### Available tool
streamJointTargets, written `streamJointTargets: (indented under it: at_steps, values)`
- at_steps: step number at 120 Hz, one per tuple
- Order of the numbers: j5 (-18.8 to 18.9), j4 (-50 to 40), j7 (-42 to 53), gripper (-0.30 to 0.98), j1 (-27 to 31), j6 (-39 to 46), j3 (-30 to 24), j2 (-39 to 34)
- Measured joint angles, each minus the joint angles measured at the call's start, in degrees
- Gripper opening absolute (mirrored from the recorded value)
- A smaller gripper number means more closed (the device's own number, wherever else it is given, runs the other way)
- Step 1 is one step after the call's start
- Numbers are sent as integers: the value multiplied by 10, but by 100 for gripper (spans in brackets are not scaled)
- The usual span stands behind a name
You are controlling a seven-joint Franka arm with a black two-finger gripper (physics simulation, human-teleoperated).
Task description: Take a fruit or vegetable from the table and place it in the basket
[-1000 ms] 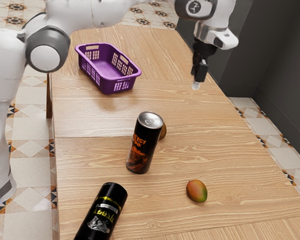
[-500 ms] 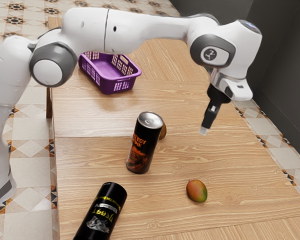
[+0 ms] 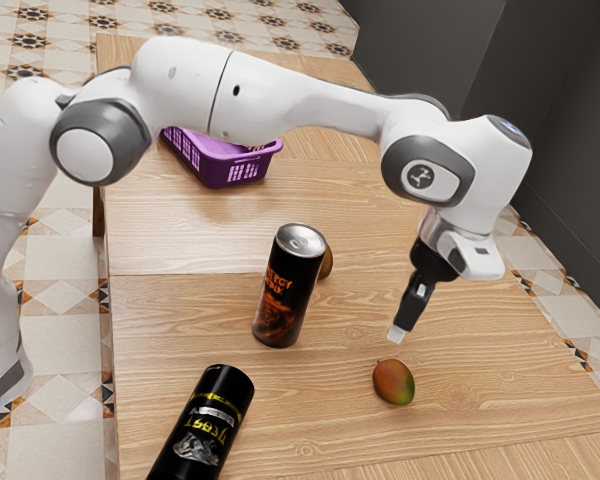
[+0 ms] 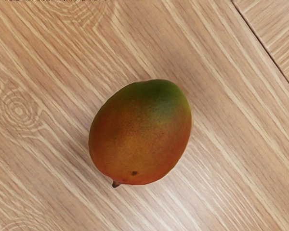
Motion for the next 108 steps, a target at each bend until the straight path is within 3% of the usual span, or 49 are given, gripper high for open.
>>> streamJointTargets:
  at_steps: [37, 108]
  values:
    - [-18, -47, -61, 67, -7, 26, 3, 20]
    - [-25, -51, -117, 67, -3, 89, 6, 58]
